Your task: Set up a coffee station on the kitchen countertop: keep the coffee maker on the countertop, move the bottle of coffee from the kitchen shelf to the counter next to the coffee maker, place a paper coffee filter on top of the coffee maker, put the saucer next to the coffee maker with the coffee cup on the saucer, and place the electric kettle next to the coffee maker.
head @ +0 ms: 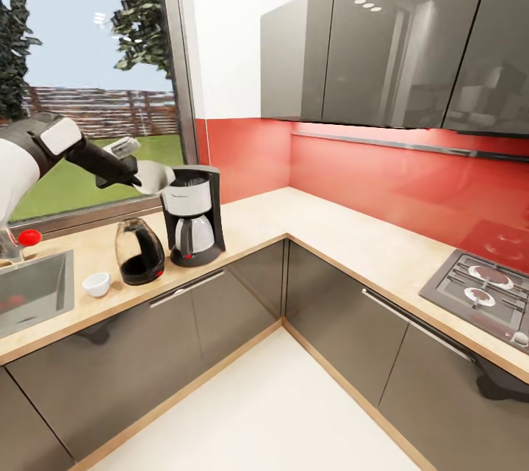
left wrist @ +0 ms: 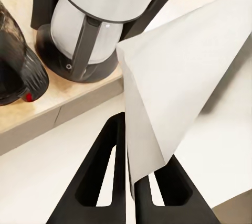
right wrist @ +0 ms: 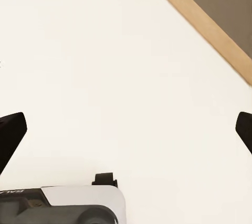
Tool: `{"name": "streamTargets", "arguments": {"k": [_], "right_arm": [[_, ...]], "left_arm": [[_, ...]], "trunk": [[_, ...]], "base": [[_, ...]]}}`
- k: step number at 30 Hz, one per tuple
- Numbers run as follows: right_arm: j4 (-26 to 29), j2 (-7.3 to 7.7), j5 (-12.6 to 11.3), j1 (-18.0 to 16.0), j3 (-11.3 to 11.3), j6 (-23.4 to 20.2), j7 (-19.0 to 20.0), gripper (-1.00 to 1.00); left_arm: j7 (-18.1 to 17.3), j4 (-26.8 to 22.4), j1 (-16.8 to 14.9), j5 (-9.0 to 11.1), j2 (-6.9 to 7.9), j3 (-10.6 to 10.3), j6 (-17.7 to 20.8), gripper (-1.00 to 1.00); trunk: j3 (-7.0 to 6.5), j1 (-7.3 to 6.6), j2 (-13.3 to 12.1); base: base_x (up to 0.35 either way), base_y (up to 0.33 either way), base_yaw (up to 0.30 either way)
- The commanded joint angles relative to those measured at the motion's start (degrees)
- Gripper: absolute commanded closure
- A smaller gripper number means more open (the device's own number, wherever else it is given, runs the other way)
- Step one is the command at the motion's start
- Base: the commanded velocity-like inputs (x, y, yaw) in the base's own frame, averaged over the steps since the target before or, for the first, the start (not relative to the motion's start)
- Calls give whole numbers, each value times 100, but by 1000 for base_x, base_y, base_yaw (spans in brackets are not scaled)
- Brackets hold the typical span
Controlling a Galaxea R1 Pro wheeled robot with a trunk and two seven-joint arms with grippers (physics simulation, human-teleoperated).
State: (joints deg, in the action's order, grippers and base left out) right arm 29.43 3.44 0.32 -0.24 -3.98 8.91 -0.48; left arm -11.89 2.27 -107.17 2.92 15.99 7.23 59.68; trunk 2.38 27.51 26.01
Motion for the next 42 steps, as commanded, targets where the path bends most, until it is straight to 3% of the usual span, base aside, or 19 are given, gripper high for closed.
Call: {"name": "streamTargets", "arguments": {"k": [1,6,14,19,27,42], "right_arm": [[2,-1,3,-2,-6,14,-5,-100],[2,-1,3,-2,-5,14,-5,-100],[2,-1,3,-2,-3,14,-5,-100],[2,-1,3,-2,-2,14,-5,-100],[2,-1,3,-2,0,14,-5,-100],[-7,-1,3,-2,-1,14,-5,-100]], "left_arm": [[11,12,-21,14,8,25,10,100],[-18,26,-60,80,11,55,23,100],[-103,37,-59,545,57,408,32,100],[-374,37,-51,679,94,620,20,100],[-418,37,-50,692,126,687,13,100],[-419,37,29,643,133,587,0,100]], "trunk": [[13,3,12],[13,3,12],[13,3,12],[13,3,12],[13,3,12],[13,3,12]], "base": [[0,0,0],[0,0,0],[0,0,0],[0,0,0],[86,18,0],[94,14,0]]}}
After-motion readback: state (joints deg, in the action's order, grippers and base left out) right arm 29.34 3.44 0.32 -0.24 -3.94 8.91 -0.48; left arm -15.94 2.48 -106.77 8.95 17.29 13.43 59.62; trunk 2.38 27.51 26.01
